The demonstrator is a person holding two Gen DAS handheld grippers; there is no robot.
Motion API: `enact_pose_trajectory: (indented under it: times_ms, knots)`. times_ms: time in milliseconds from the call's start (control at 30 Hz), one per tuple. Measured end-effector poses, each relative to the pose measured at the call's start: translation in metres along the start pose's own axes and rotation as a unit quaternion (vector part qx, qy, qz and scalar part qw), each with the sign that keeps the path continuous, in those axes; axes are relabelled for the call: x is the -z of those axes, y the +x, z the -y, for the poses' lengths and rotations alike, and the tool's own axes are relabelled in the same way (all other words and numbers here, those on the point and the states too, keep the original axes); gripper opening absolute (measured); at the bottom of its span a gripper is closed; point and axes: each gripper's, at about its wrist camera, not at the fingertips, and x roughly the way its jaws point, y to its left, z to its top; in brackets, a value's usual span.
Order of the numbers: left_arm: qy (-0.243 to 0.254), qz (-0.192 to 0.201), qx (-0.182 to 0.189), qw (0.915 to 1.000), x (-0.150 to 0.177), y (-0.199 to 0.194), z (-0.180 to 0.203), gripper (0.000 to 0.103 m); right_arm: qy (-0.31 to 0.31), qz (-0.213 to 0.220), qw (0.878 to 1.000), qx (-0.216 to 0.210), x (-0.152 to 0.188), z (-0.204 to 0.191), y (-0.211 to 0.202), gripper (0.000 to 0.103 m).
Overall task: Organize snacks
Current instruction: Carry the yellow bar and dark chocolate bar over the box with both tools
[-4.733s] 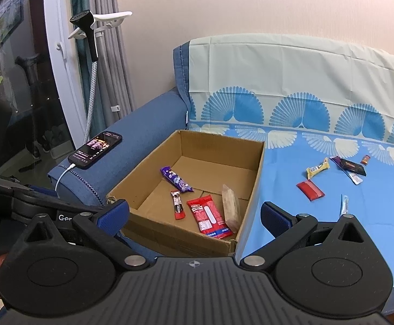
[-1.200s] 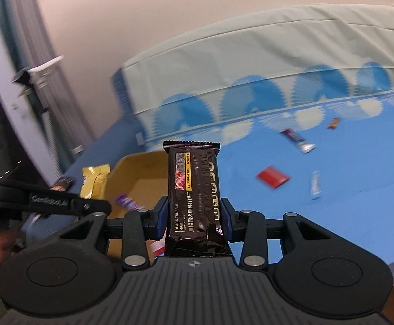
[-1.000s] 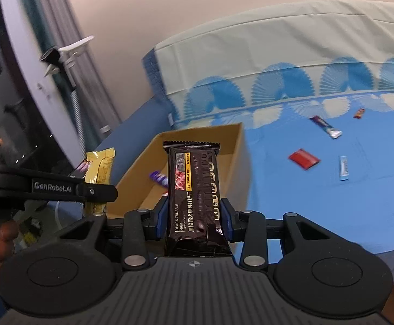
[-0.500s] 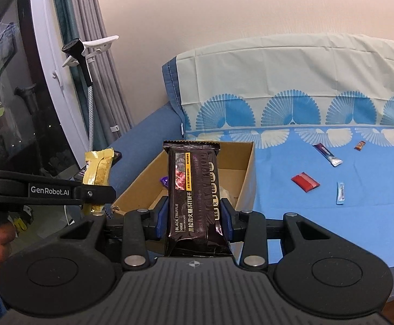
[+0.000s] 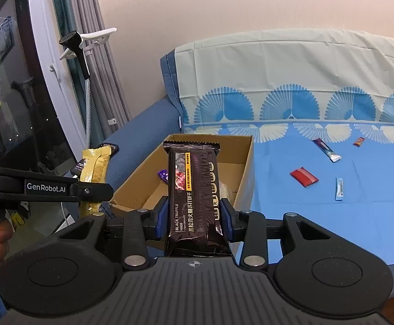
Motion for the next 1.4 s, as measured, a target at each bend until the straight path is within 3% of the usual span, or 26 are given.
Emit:
enact_pose_trajectory:
  times_ms: [567,1400]
  knots:
    - [-0.034,-0.047,-0.025,0.998,-0.027,0.062,-0.042,0.016,-0.004,-0.049,0.999,0.02,-0.013,0.004,0.052,0.041]
    - [-0.032,-0.12,-0.064,0.9902,-0.086,0.209,-0.078,0.016,0.001,-0.12,0.993,0.017,-0.046,0.019,0.206,0.041]
